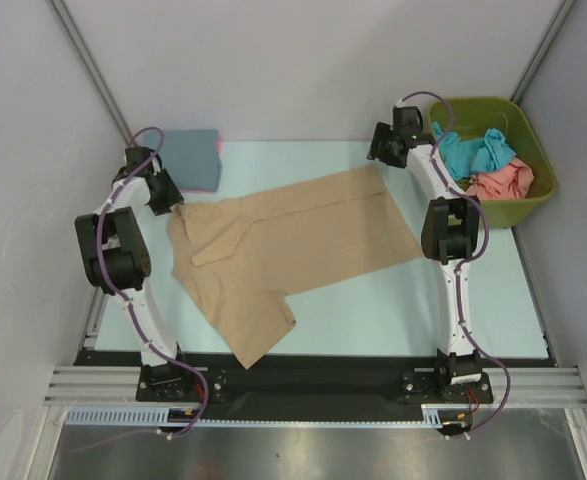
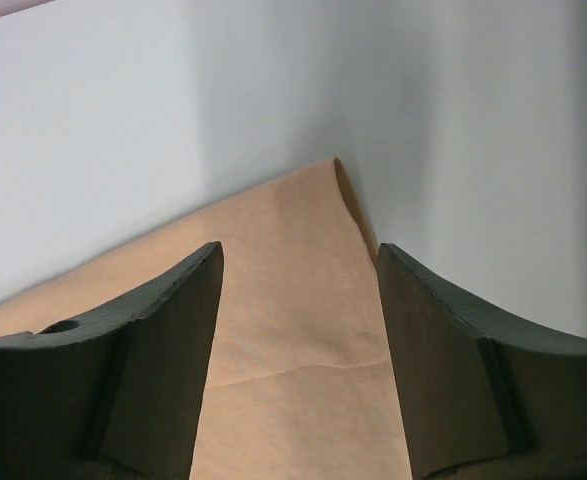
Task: Fold and stack the t-shirts
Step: Fold the tshirt
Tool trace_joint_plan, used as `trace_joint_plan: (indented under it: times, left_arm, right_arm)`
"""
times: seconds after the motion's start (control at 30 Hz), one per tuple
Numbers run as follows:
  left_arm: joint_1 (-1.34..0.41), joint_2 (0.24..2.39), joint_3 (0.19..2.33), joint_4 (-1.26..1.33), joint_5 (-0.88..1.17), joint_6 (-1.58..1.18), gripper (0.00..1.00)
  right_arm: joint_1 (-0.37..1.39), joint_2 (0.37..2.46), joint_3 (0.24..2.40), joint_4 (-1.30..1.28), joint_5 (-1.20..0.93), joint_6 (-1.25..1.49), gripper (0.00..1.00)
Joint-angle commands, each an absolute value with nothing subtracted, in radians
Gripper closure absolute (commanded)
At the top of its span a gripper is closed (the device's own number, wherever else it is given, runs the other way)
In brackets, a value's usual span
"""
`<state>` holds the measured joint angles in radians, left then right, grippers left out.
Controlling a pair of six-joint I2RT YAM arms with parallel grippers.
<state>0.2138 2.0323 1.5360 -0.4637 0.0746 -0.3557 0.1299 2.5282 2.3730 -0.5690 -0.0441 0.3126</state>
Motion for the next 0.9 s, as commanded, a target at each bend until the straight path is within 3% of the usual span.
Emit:
trace_joint_plan:
  times: [0.0, 0.13, 0.47, 0.87]
  left_arm:
    - [0.222, 2.077, 1.609, -0.433, 0.089, -0.393, 0.51]
    - [0.222, 2.106, 1.623, -0.43, 0.095, -0.419, 0.51]
    - [0.224, 2.131, 1.649, -0.434, 0.069, -0.423, 0.71]
    - [0.222, 2.152, 1.683, -0.442, 0.055, -0.417, 0.71]
  right_arm:
    - [0.124, 2.536, 2.376, -0.528, -0.061, 0.305, 0.32]
    - [0.123, 2.548, 2.378, -0.505, -0.066, 0.322, 0.31]
    - [0.123, 2.579, 2.398, -0.489, -0.075, 0.318, 0.31]
    - [0.11, 2.629, 2.399, -0.439, -0.136, 0.319, 0.4]
